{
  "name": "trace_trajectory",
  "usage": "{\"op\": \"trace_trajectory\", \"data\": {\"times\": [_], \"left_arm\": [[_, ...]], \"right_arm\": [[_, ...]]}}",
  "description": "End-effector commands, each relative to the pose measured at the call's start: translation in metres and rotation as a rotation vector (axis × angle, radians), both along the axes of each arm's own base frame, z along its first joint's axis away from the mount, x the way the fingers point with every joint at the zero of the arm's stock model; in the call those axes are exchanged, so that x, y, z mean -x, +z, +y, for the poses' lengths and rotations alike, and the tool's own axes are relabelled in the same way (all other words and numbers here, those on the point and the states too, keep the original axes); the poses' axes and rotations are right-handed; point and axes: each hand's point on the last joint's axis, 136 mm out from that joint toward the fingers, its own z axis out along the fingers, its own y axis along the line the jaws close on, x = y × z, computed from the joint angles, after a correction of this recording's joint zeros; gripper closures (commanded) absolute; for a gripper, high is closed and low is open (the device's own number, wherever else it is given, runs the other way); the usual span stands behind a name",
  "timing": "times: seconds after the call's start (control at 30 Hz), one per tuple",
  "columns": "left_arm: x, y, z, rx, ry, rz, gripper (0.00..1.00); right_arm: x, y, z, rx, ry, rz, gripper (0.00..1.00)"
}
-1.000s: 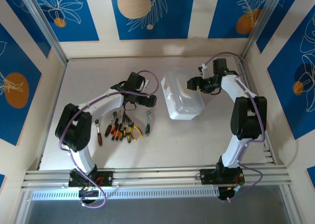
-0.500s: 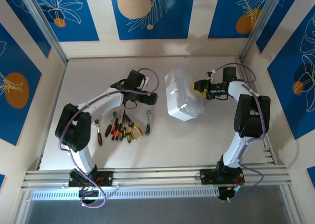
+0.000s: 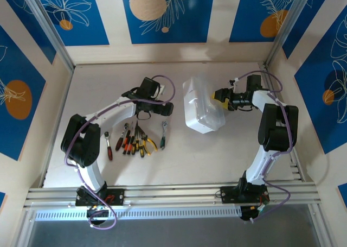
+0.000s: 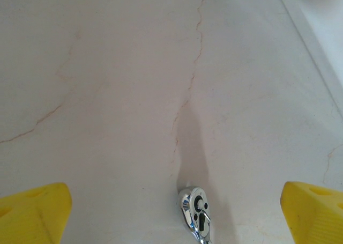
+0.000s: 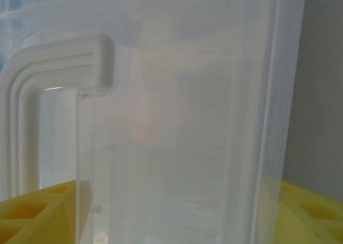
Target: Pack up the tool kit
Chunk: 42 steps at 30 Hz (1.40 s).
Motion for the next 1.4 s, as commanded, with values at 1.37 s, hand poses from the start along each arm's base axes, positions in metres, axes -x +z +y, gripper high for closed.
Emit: {"op": "trace_trajectory", "data": {"times": [1.37], "left_arm": [[0.006,0.045,-0.033,0.163,-0.068,0.037,0.00]], "right_arm": [[0.025,0.017,-0.048,0.246,-0.173,0.119,0.01]]}}
